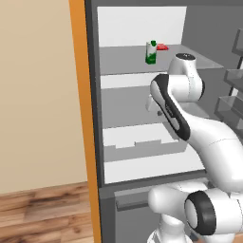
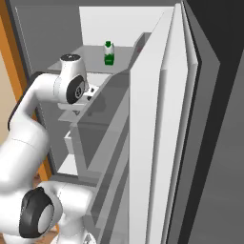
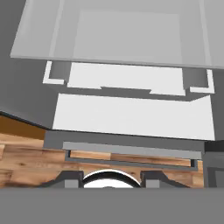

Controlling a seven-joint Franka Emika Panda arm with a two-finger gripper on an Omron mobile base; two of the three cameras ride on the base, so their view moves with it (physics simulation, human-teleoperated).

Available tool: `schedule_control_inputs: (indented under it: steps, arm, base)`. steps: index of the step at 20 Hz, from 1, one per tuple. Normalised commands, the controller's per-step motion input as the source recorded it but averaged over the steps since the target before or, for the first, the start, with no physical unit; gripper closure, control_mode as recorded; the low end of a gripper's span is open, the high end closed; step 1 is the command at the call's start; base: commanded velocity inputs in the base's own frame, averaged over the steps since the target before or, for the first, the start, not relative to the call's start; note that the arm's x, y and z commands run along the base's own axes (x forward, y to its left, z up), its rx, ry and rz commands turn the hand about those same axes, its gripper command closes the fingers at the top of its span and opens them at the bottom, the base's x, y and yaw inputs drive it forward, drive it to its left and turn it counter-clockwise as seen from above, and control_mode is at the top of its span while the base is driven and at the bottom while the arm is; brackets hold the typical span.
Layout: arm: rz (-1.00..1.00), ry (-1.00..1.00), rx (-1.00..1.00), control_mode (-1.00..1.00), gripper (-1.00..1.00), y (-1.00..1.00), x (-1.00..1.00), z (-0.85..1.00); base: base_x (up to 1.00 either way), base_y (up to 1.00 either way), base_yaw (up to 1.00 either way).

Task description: Take out the milk from the fridge and place it on the tray on the counter. Then take the sugar cube near the tray and place it in the tray.

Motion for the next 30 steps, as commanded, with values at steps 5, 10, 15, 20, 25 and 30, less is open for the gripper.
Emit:
schedule_control_inputs:
  steps: [5, 10, 15, 20, 25, 30]
  arm:
    - [0.00, -0.28, 0.00, -1.00, -1.00, 0.00, -0.47, 0.00]
    - [0.00, -0.50, 0.00, -1.00, -1.00, 0.00, -0.54, 0.33]
    - [0.00, -0.17, 0.00, -1.00, -1.00, 0.00, -0.04, 0.76]
    - [0.00, -0.02, 0.00, -1.00, -1.00, 0.00, 0.00, 0.52]
    - [0.00, -0.11, 0.00, -1.00, -1.00, 0.00, 0.04, 0.63]
    - [0.00, -0.31, 0.00, -1.00, -1.00, 0.00, 0.00, 0.60]
  base:
    - [0.00, 0.00, 0.00]
    - [0.00, 0.00, 0.00]
    - [0.00, 0.00, 0.00]
    - [0.00, 0.00, 0.00]
    - [0.00, 0.00, 0.00]
    - [0.00, 0.00, 0.00]
